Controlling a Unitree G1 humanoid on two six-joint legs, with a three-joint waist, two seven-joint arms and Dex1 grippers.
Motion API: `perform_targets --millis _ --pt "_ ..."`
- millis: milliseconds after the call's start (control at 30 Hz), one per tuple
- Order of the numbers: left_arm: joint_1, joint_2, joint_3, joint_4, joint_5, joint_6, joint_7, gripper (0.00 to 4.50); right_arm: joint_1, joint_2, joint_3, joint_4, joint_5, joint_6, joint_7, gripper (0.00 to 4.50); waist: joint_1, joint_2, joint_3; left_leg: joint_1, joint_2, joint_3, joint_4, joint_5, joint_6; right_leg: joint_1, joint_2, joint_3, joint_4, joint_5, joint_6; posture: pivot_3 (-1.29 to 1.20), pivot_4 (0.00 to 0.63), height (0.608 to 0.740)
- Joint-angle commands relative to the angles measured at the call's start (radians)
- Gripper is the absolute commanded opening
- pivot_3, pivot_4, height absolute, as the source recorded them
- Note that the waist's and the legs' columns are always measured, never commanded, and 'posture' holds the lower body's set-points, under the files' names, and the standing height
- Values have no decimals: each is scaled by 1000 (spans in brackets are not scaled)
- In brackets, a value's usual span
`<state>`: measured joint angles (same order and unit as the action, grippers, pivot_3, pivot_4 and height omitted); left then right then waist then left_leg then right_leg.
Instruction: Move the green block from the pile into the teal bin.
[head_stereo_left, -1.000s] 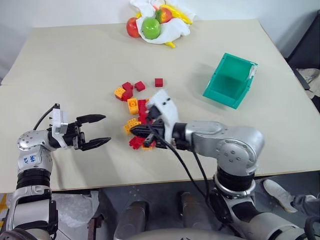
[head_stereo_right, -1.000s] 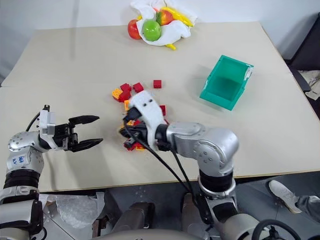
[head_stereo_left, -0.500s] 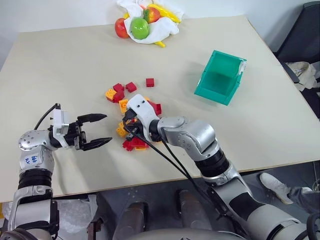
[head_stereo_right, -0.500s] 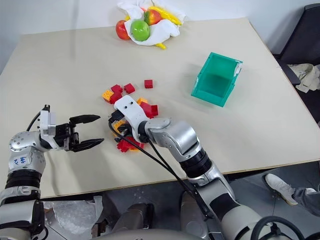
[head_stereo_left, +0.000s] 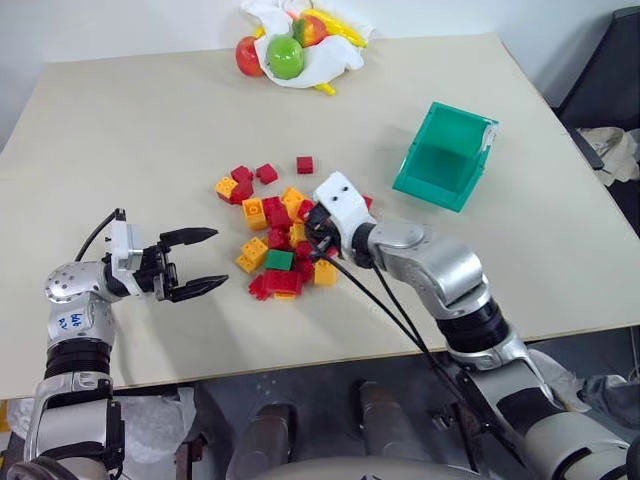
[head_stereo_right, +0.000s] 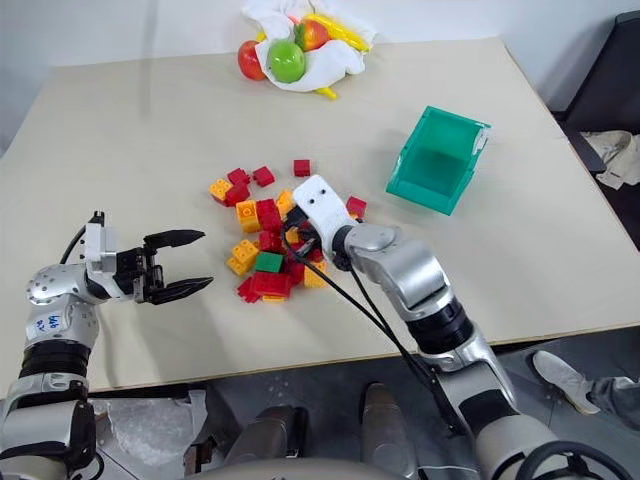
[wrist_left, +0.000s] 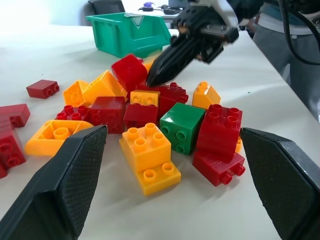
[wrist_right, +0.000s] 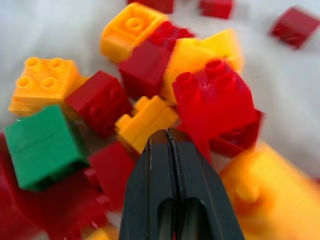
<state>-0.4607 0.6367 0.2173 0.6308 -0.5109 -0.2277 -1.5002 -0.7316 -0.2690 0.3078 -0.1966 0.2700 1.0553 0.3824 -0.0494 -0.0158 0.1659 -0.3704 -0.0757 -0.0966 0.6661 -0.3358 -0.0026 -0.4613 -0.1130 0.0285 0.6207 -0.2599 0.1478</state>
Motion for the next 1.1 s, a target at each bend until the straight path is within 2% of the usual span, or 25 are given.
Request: perform_targets --millis 33,133,233,300,367,400,567,700,733,767,867,1000,1033,1100 --pt "1 5 20 -19 -12 -8 -27 4500 46 -54 -119 -152 75 -38 77 19 4 0 0 -1 0 0 0 0 0 0 0 0 -1 0 0 0 150 740" --pt "-2 3 19 -15 -11 -8 -28 4500 121 -107 -240 -261 177 -53 159 19 6 0 0 -1 0 0 0 0 0 -1 0 0 -1 0 0 0 150 740" --pt "-7 -1 19 -9 -13 -4 -29 4500 222 -233 -336 -337 258 -58 277 19 21 0 0 -1 0 0 -1 0 1 0 0 0 -2 0 0 0 150 740" --pt "-12 -2 20 -5 -13 -3 -31 4500 271 -298 -392 -348 297 -75 326 382 24 0 0 -1 0 1 -1 -1 2 1 0 -1 -4 0 0 0 150 740" --pt "-17 -1 19 2 -13 -3 -36 4500 285 -357 -466 -304 410 -24 420 954 25 0 0 -1 0 1 0 -1 2 1 0 0 -4 0 1 0 150 740" --pt "-22 1 18 8 -12 -3 -43 4500 320 -419 -513 -284 426 -59 497 1248 25 0 0 -1 0 2 0 -1 2 1 0 0 -4 0 1 0 150 740" --pt "-50 7 16 48 -6 -11 -60 4500 515 -677 -638 -215 359 -238 712 2867 40 0 1 -1 1 3 0 -2 3 2 0 0 -9 0 1 0 150 740" --pt "-61 12 17 73 -3 -22 -71 4500 650 -767 -716 -196 333 -333 797 4223 48 0 1 0 1 7 0 -2 4 2 0 1 -9 1 2 0 150 740" --pt "-63 14 17 77 -2 -25 -73 4500 674 -779 -730 -211 332 -347 809 4480 47 0 1 0 1 8 0 -2 4 2 0 2 -9 1 2 0 150 740" --pt "-65 15 16 82 -2 -29 -76 4500 685 -785 -738 -233 339 -349 811 4480 47 0 1 1 1 9 0 -2 4 2 0 2 -9 1 2 0 150 740" --pt "-71 16 17 93 -3 -39 -78 4500 654 -789 -711 -306 365 -321 763 4480 47 0 1 1 1 9 2 -2 4 2 0 3 -9 2 2 0 150 740" --pt "-73 11 16 92 -5 -46 -76 4500 473 -761 -553 -400 378 -206 613 4480 47 0 1 1 2 9 2 -2 4 2 0 3 -9 3 1 0 150 740" --pt "-73 9 15 90 -6 -47 -73 4500 409 -737 -497 -405 370 -173 568 4480 47 0 1 1 2 9 2 -2 4 2 -1 3 -9 3 1 0 150 740" --pt "-63 0 15 77 -8 -51 -65 4500 219 -603 -344 -387 345 -75 437 4480 46 -1 1 1 2 9 2 -2 3 2 -1 2 -10 3 1 0 150 740"
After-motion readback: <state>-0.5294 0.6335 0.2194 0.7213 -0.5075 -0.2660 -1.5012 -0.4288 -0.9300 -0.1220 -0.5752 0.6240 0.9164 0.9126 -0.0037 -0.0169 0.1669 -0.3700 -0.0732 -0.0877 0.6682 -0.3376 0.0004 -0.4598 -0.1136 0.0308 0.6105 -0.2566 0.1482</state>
